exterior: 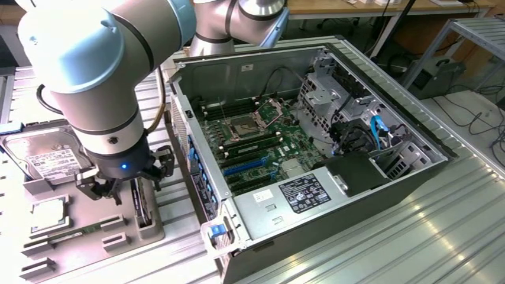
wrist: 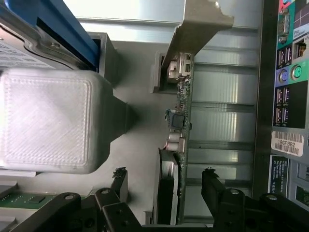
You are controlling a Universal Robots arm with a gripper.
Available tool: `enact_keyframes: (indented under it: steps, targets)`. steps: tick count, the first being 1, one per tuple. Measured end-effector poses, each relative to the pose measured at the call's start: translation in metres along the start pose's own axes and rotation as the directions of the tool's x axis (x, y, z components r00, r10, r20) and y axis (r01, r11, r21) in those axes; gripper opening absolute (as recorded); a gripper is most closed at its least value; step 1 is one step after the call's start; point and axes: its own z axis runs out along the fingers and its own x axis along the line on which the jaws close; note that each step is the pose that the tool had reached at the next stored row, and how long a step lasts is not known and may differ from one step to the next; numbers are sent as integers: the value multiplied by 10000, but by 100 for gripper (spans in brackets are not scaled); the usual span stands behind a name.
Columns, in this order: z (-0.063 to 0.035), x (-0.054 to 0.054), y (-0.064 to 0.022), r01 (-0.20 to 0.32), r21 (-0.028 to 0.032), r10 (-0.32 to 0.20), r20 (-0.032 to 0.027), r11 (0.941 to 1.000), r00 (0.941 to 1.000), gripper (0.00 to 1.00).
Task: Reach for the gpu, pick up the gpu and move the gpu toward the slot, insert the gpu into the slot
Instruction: 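Pick up the gpu and move the gpu toward the slot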
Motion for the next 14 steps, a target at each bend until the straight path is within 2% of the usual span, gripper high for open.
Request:
enact_keyframes:
  steps: [5, 6, 7, 9, 11, 13, 14]
  targets:
    - [-33, -1, 5, -231, 133, 231, 8, 9996, 9997, 73]
    - [-38, -2, 5, -246, 140, 246, 9, 9996, 9997, 73]
    - [-40, -2, 5, -259, 140, 259, 13, 9996, 9997, 71]
    - [-42, -2, 6, -273, 142, 272, 13, 9995, 9996, 58]
    - [-43, -2, 6, -275, 145, 275, 12, 9995, 9996, 58]
    - [-50, -1, 13, -279, 170, 279, 9, 9995, 9996, 45]
    - [-55, -3, 22, -277, 199, 277, 10, 9994, 9996, 45]
